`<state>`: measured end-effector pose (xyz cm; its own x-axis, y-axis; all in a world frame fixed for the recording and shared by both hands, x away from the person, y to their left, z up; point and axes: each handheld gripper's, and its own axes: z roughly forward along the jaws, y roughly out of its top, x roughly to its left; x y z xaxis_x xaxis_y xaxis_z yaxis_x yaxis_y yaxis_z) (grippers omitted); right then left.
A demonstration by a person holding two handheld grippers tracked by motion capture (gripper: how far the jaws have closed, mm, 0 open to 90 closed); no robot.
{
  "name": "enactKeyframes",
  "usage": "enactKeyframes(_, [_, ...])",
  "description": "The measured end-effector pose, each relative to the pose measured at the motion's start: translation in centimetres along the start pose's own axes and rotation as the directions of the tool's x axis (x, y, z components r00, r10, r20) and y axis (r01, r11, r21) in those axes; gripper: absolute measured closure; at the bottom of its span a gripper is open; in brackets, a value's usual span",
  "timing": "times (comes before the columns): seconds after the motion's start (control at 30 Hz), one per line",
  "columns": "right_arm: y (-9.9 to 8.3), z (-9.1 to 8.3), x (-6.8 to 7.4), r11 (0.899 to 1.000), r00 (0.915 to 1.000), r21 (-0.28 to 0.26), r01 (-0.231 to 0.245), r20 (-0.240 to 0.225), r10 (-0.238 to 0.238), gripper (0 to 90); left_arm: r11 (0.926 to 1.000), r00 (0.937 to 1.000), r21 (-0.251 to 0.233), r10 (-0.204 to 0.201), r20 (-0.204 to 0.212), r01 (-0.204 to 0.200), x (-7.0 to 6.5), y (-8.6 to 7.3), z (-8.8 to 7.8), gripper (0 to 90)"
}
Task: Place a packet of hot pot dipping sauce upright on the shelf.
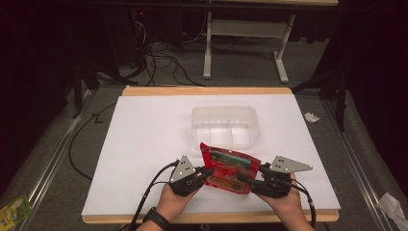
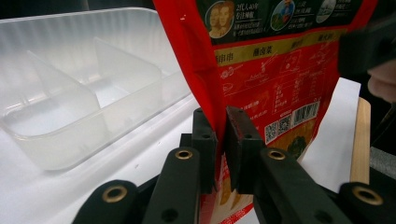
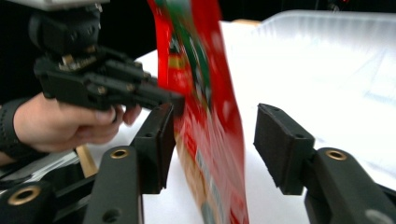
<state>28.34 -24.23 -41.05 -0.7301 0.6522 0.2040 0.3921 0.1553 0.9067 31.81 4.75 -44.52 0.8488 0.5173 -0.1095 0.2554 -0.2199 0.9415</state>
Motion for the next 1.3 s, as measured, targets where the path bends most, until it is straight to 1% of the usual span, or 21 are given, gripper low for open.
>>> enactKeyframes(0.07, [-0.7, 0.4, -0.1, 1.000, 0.9999, 0.020, -0.008, -0.010, 0.008, 51.2, 1.0000, 1.0000, 0.004, -0.001, -0.001, 0.001, 0.0, 0.0, -0.1, 82.1])
enactKeyframes(0.1, [-1.4, 1.0, -0.2, 0.999, 1.0000, 0.053, -0.002, -0.004, 0.002, 52.6, 1.0000, 1.0000, 0.007, 0.003, -0.002, -0.003, 0.0, 0.0, -0.1, 81.2])
enactKeyframes(0.17, [-1.9, 1.6, -0.4, 0.997, 0.9999, 0.078, -0.006, -0.015, 0.007, 54.8, 1.0000, 1.0000, 0.009, 0.000, 0.000, 0.000, 0.0, 0.0, -0.2, 80.6])
enactKeyframes(0.3, [-2.3, 2.4, -0.4, 0.995, 0.9995, 0.102, -0.002, -0.030, 0.005, 61.9, 0.9999, 1.0000, 0.014, 0.001, -0.002, -0.001, 0.1, -0.1, -0.2, 77.7])
enactKeyframes(0.4, [-2.4, 2.5, -0.2, 0.994, 0.9993, 0.109, 0.018, -0.034, -0.015, 68.0, 0.9997, 1.0000, 0.026, -0.001, -0.004, 0.001, 0.3, -0.2, -0.3, 71.9])
enactKeyframes(0.53, [-2.5, 2.4, -0.2, 0.993, 0.9991, 0.115, 0.033, -0.030, -0.029, 75.8, 0.9986, 0.9996, 0.050, 0.017, -0.021, -0.016, 0.3, -0.4, -0.4, 63.4])
enactKeyframes(0.57, [-2.5, 2.4, -0.2, 0.993, 0.9990, 0.117, 0.035, -0.030, -0.032, 77.2, 0.9986, 0.9996, 0.050, 0.017, -0.021, -0.016, 0.3, -0.4, -0.4, 60.3])
enactKeyframes(0.6, [-2.5, 2.3, -0.3, 0.992, 0.9989, 0.120, 0.037, -0.033, -0.033, 78.1, 0.9984, 0.9993, 0.054, 0.020, -0.033, -0.018, 0.4, -0.5, -0.6, 57.9])
enactKeyframes(0.67, [-2.6, 2.4, -0.3, 0.991, 0.9988, 0.125, 0.041, -0.032, -0.037, 79.2, 0.9984, 0.9993, 0.054, 0.018, -0.034, -0.016, 0.5, -0.5, -0.8, 54.4])
enactKeyframes(0.7, [-2.6, 2.4, -0.2, 0.990, 0.9990, 0.132, 0.039, -0.028, -0.036, 79.6, 0.9987, 0.9993, 0.050, 0.012, -0.036, -0.010, 0.7, -0.5, -1.1, 52.6])
enactKeyframes(0.8, [-2.7, 2.5, 0.0, 0.988, 0.9986, 0.142, 0.051, -0.022, -0.048, 81.4, 0.9991, 0.9991, 0.037, -0.019, -0.038, 0.020, 1.2, -0.4, -2.0, 50.4])
enactKeyframes(0.9, [-2.7, 2.5, 0.0, 0.988, 0.9988, 0.148, 0.047, -0.020, -0.044, 84.3, 0.9994, 0.9983, 0.023, -0.026, -0.051, 0.027, 1.5, -0.3, -2.7, 47.5])
enactKeyframes(1.0, [-2.5, 2.5, -0.1, 0.987, 0.9993, 0.159, 0.033, -0.023, -0.029, 85.3, 0.9996, 0.9966, 0.013, -0.023, -0.079, 0.024, 1.9, -0.3, -3.4, 44.9])
enactKeyframes(1.07, [-2.5, 2.5, -0.2, 0.987, 0.9996, 0.160, 0.022, -0.020, -0.019, 85.7, 0.9995, 0.9948, 0.018, -0.024, -0.099, 0.025, 2.2, -0.3, -3.6, 44.4])
enactKeyframes(1.17, [-2.3, 2.5, -0.1, 0.988, 0.9998, 0.152, 0.007, -0.017, -0.005, 86.1, 0.9992, 0.9929, 0.031, -0.023, -0.117, 0.026, 2.6, -0.4, -3.8, 43.6])
enactKeyframes(1.27, [-2.1, 2.2, 0.2, 0.991, 0.9998, 0.136, 0.017, -0.009, -0.016, 86.2, 0.9989, 0.9905, 0.043, -0.013, -0.137, 0.019, 2.8, -0.4, -4.2, 42.9])
enactKeyframes(1.3, [-1.9, 2.0, 0.3, 0.991, 0.9998, 0.132, 0.019, 0.000, -0.019, 86.2, 0.9989, 0.9905, 0.043, -0.013, -0.137, 0.019, 2.8, -0.4, -4.2, 42.6])
